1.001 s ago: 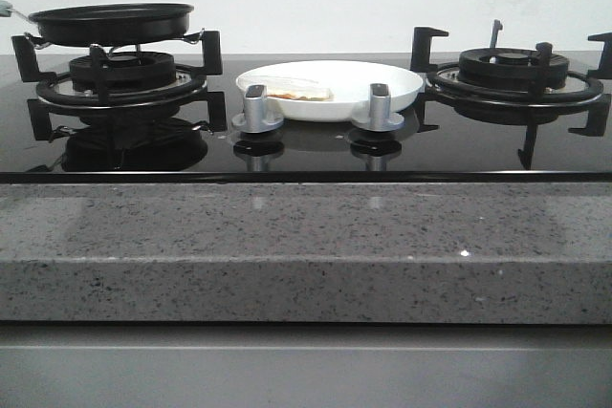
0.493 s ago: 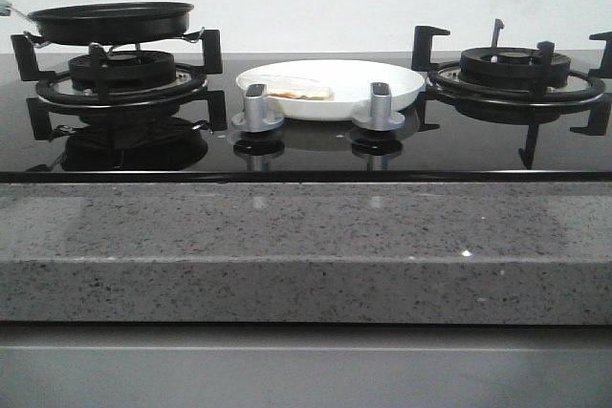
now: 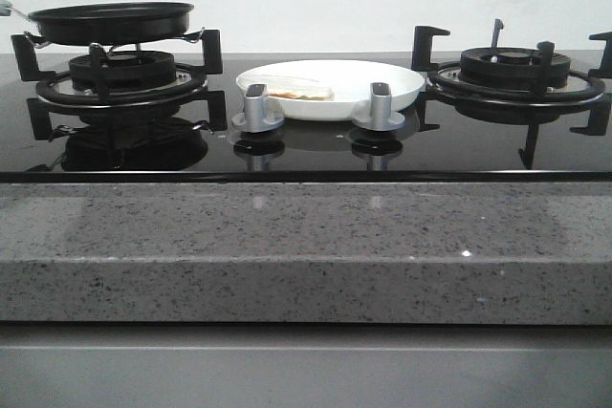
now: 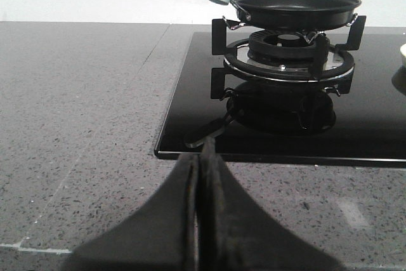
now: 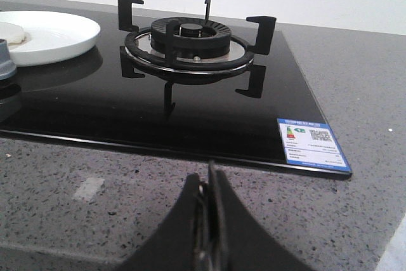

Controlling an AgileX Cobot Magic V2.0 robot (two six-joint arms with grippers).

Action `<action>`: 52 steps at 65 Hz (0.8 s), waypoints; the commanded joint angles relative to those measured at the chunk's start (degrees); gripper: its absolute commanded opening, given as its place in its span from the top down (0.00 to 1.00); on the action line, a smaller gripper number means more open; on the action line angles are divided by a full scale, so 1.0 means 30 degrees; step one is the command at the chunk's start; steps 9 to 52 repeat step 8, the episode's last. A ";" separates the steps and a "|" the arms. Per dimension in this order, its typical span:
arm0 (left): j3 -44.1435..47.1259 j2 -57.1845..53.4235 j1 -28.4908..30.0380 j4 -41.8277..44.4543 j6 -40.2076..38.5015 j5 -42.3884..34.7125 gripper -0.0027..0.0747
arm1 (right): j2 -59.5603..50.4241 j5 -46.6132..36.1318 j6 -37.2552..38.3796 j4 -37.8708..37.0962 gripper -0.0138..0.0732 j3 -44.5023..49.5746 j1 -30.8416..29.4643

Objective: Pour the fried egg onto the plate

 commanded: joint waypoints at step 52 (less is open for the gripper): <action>0.0086 -0.0325 0.0038 -0.0131 -0.0222 -0.1751 0.99 | -0.0387 -0.1462 -0.0157 -0.0170 0.91 -0.0069 -0.0099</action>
